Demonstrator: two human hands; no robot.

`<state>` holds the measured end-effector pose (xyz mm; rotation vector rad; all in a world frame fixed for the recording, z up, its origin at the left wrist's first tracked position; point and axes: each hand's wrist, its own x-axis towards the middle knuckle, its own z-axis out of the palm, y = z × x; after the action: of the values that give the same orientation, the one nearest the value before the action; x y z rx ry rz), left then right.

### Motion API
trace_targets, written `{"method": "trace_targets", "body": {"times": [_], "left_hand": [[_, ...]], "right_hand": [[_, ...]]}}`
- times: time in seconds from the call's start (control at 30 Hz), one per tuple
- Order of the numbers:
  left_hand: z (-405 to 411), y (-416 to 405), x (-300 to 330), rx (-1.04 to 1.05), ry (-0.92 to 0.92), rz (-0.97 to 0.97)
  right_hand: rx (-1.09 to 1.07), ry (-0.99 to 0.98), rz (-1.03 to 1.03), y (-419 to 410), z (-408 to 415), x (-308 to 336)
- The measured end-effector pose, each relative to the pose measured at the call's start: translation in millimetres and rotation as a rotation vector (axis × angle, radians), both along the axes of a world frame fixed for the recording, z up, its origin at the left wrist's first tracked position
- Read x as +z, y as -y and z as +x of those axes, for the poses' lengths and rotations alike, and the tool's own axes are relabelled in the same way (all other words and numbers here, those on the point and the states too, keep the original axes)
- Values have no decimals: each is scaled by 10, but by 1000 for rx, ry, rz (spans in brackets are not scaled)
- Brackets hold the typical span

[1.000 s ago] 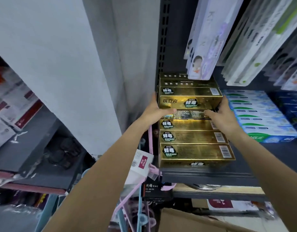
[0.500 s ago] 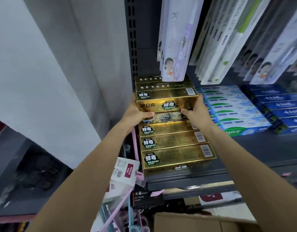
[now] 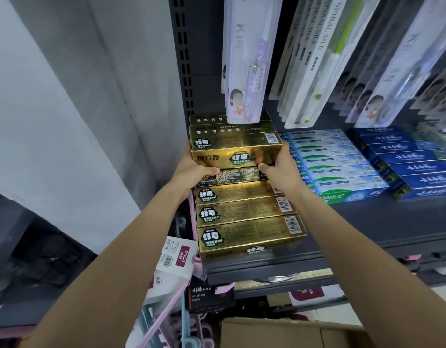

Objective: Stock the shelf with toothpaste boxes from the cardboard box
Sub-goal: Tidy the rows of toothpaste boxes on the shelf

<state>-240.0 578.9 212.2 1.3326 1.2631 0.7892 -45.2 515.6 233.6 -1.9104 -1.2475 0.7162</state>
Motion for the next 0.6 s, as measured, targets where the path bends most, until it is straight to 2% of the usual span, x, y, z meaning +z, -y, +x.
{"method": "trace_targets", "body": {"times": [0.3,0.4,0.5,0.6], "left_hand": [[-9,83,40,14,-22,47],[-33,347,90,-17,-28,77],[-75,629,55,-3,-16,22],[-113,944,-37,79,-18,-94]], "right_hand": [[73,-40,-14,118,30,26],[137,33,-8,471,39,36],[196,170,-21,934,34,22],[255,173,-50,1245,-23,-33]]}}
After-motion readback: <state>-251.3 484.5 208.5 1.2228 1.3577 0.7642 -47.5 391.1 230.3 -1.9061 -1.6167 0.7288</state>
